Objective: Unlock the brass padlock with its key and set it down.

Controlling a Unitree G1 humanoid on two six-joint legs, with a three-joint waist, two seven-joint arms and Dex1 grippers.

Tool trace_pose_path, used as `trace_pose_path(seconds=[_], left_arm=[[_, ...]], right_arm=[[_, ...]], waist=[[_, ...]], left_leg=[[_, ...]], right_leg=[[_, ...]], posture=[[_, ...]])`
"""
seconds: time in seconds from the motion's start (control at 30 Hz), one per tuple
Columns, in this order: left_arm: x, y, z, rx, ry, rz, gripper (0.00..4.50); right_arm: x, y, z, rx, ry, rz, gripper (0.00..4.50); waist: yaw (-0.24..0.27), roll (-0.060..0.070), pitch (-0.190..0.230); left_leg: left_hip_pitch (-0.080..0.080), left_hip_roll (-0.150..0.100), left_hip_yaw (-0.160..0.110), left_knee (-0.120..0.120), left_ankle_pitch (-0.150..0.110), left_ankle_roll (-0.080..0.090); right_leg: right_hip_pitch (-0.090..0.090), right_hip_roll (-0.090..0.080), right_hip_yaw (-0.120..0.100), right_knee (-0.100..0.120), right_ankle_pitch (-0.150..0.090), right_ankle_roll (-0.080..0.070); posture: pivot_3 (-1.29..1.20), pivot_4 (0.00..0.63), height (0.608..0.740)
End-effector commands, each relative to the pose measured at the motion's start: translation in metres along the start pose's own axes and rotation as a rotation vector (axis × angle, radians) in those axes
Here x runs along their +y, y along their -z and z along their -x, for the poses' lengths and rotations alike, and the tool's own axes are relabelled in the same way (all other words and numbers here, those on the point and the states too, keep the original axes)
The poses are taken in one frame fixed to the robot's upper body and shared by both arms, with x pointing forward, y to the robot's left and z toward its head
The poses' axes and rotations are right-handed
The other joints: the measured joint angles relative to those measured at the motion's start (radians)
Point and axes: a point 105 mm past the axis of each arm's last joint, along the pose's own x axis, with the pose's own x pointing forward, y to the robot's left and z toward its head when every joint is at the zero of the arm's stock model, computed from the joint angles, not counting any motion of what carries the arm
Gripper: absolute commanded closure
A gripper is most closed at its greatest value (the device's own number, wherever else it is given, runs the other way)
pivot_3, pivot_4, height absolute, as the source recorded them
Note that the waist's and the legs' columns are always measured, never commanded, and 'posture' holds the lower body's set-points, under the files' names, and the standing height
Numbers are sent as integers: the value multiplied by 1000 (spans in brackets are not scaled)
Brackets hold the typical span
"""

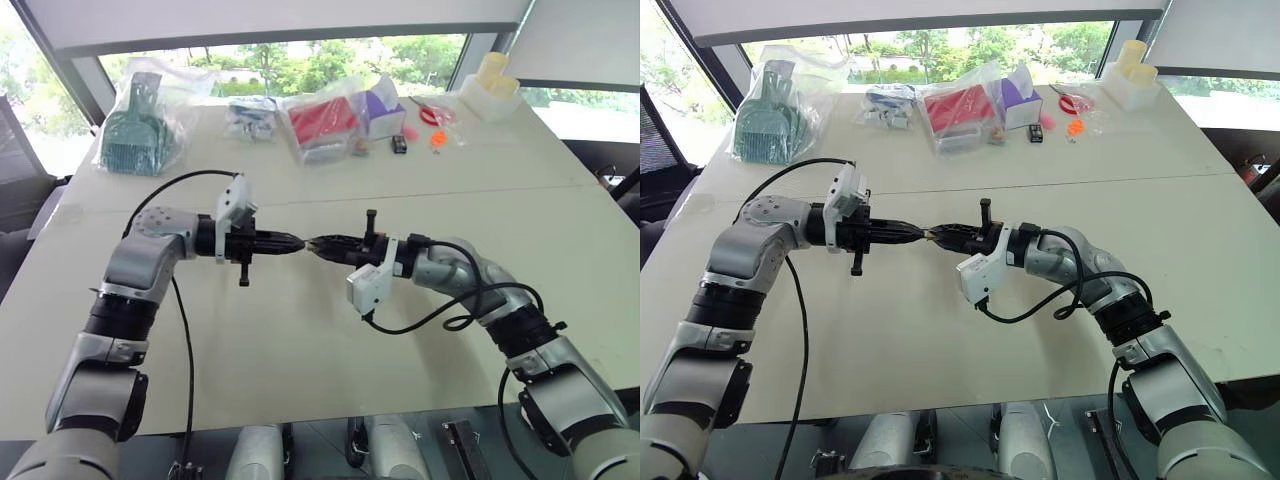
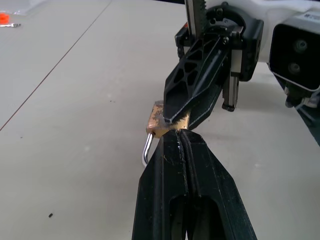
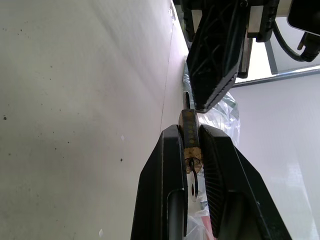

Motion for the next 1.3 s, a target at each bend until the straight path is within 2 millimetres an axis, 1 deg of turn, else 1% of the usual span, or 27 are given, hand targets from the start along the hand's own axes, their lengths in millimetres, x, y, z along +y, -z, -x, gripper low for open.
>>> trace_pose_path(seconds=[0.03,0.17,0.37,0.57,0.73,0.83,0.93,1.03,1.17,1.3], left_arm=[[3,0,3,25,-17,-58,4479],[9,4,3,29,-44,-77,4479],[21,1,3,-5,-110,-68,4479],[24,0,4,-17,-121,-61,4479],[27,1,12,-17,-163,-55,4479],[26,9,18,21,-177,-61,4479],[19,34,33,111,-193,-35,4479],[14,47,44,147,-221,-15,4479],[12,44,50,111,-269,16,4479],[9,32,48,58,-298,28,4479]], right_arm=[[-17,-4,-1,-23,57,20,4500],[-18,-5,-1,-29,57,24,4500],[-17,-9,-2,-43,56,16,4500],[-15,-9,-2,-43,52,10,4500],[-9,-8,-2,-37,35,-11,4500],[-4,-3,-1,-22,26,-25,4500],[0,11,-2,18,19,-42,4500],[4,22,-5,51,17,-82,4500],[19,30,-14,55,-42,-99,4500],[28,33,-20,54,-79,-111,4500]], waist=[[1,0,0],[2,0,0],[2,0,0],[2,0,0],[1,0,0],[0,0,0],[-3,0,0],[-13,0,0],[-15,0,0],[-16,0,0]], left_leg=[[0,0,0,0,0,0],[0,0,0,0,0,1],[0,0,0,0,0,1],[0,0,0,0,0,1],[0,0,0,0,0,1],[0,0,0,0,0,1],[1,0,0,0,0,1],[1,0,1,-1,-1,2],[1,1,0,0,-1,2],[1,1,0,0,-1,2]], right_leg=[[0,0,0,0,0,0],[0,0,0,0,0,0],[0,0,0,0,0,0],[0,0,0,0,0,0],[0,0,0,0,0,0],[0,0,0,0,0,0],[0,0,0,0,0,0],[0,0,0,1,0,0],[0,0,0,1,0,0],[0,-1,0,2,0,0]], posture=[[0,150,740],[0,150,740],[0,150,740],[0,150,740],[0,150,740],[0,150,740],[0,150,740],[0,150,740],[0,150,740],[0,150,740]])
